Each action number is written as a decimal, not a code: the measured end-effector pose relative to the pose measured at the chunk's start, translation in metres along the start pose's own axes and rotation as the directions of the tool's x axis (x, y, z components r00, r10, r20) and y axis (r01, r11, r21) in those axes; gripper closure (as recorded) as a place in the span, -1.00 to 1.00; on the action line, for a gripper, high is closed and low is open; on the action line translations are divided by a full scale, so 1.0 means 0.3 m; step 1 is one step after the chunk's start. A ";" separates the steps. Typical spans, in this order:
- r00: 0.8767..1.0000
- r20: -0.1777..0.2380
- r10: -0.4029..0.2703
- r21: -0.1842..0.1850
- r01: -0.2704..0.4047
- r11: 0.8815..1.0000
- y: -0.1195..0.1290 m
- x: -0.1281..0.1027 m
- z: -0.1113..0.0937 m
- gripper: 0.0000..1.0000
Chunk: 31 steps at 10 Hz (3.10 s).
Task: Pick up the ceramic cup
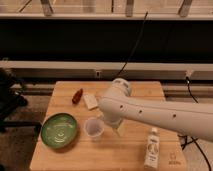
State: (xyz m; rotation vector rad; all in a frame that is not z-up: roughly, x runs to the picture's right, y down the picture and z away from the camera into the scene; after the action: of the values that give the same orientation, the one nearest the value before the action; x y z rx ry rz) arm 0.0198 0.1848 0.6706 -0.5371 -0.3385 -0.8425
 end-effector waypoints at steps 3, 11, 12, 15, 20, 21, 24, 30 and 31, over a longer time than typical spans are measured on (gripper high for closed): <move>0.998 0.026 -0.048 0.003 0.048 0.999 -0.003 -0.047 0.049 -0.60; 0.995 0.062 -0.081 -0.007 0.082 0.997 -0.008 -0.082 0.165 -0.60; 0.995 0.064 -0.080 -0.009 0.081 0.997 -0.004 -0.082 0.179 -0.60; 0.994 0.074 -0.085 -0.017 0.086 0.996 -0.010 -0.099 0.221 -0.60; 0.993 0.081 -0.088 -0.019 0.090 0.996 -0.025 -0.105 0.260 -0.60; 0.993 0.083 -0.086 -0.016 0.088 0.996 -0.027 -0.104 0.267 -0.60; 0.993 0.081 -0.085 -0.008 0.086 0.996 -0.032 -0.105 0.275 -0.31; 0.992 0.082 -0.098 -0.003 0.099 0.995 -0.045 -0.119 0.291 0.89; 0.992 0.084 -0.099 -0.002 0.099 0.995 -0.045 -0.122 0.292 0.98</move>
State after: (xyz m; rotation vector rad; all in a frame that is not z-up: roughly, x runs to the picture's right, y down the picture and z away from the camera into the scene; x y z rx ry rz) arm -0.0200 0.2499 0.7288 -0.5663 -0.4421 -0.9189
